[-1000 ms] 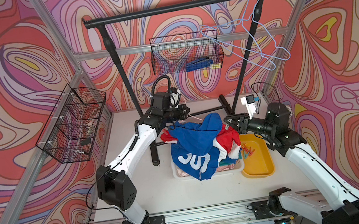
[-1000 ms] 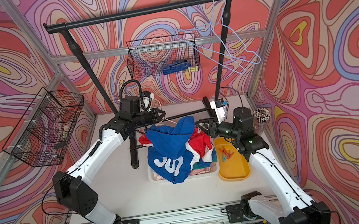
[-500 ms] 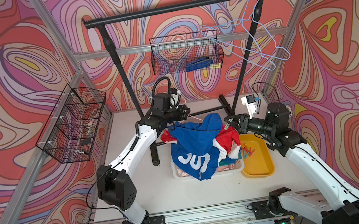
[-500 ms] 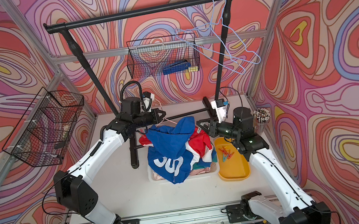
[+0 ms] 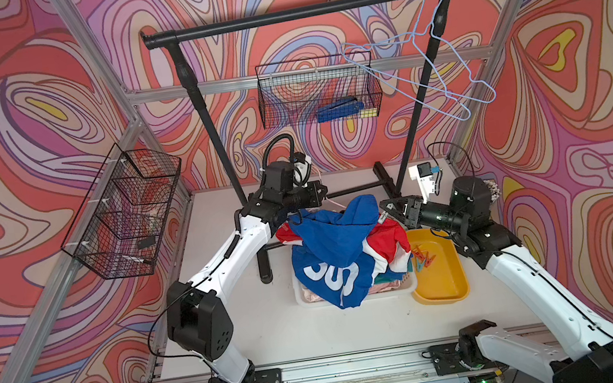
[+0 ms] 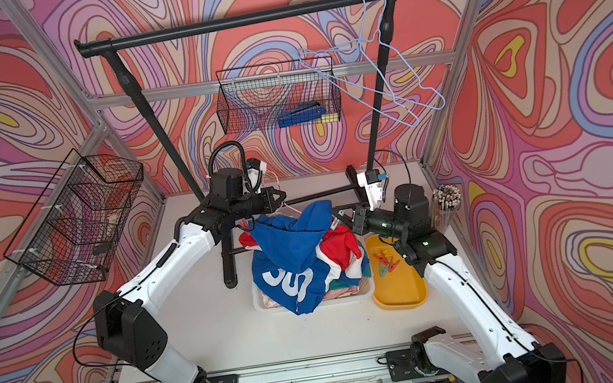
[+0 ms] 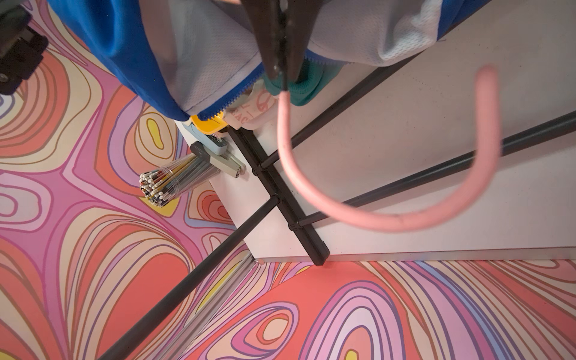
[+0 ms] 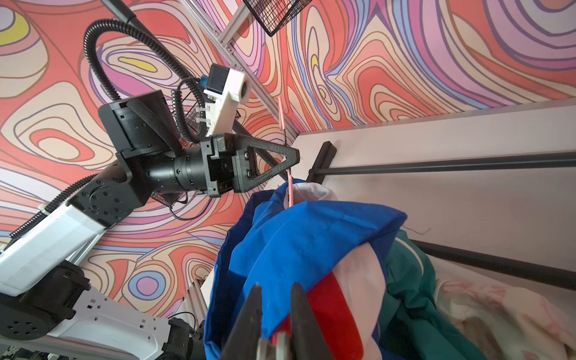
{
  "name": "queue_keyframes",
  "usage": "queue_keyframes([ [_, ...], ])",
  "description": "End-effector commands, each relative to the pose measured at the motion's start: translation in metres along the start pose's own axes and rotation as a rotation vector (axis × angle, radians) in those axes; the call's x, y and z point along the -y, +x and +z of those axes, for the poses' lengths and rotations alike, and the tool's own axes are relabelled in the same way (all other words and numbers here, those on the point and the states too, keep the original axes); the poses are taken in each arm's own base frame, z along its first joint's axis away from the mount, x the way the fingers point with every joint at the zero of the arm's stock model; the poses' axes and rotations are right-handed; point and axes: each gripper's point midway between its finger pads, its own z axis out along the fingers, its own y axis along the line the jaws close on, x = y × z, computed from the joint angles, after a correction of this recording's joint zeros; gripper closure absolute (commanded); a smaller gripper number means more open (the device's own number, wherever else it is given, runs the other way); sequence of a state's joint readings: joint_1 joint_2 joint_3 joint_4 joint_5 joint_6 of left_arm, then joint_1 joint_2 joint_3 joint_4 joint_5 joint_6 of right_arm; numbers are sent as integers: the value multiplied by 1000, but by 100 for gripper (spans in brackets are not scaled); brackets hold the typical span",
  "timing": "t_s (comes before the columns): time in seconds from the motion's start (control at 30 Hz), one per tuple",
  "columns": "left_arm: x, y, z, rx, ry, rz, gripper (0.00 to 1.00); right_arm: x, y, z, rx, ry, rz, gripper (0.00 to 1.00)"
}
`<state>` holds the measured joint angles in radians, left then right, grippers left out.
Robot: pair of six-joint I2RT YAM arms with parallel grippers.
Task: Remove the clothespins securing jackets to the hanger
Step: Remove the clothespin from the hanger.
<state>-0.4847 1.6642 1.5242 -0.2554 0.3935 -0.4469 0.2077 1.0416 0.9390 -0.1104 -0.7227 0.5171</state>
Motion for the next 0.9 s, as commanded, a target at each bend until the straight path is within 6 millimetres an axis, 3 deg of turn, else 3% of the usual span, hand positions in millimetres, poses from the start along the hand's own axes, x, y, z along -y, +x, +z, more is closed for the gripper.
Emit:
queue_keyframes([
  [0.0,7,3,-1,5,13,14,100,-11,-13,-3,44,-7,-30,100],
  [0.23,5,6,-1,3,6,21,100,-1,-39,-9,150,100,-56,100],
  [0.4,4,9,0,-3,-5,27,100,8,-71,-32,317,247,-70,100],
  [0.5,3,9,-1,-3,-15,35,100,35,-70,-48,351,419,-22,100],
  [0.63,7,7,-6,10,-26,56,100,85,-29,-75,304,664,93,100],
  [0.77,14,2,-8,26,-22,62,100,132,37,-105,252,843,251,100],
  [0.87,19,1,-11,26,-33,79,100,156,77,-116,228,915,346,100],
])
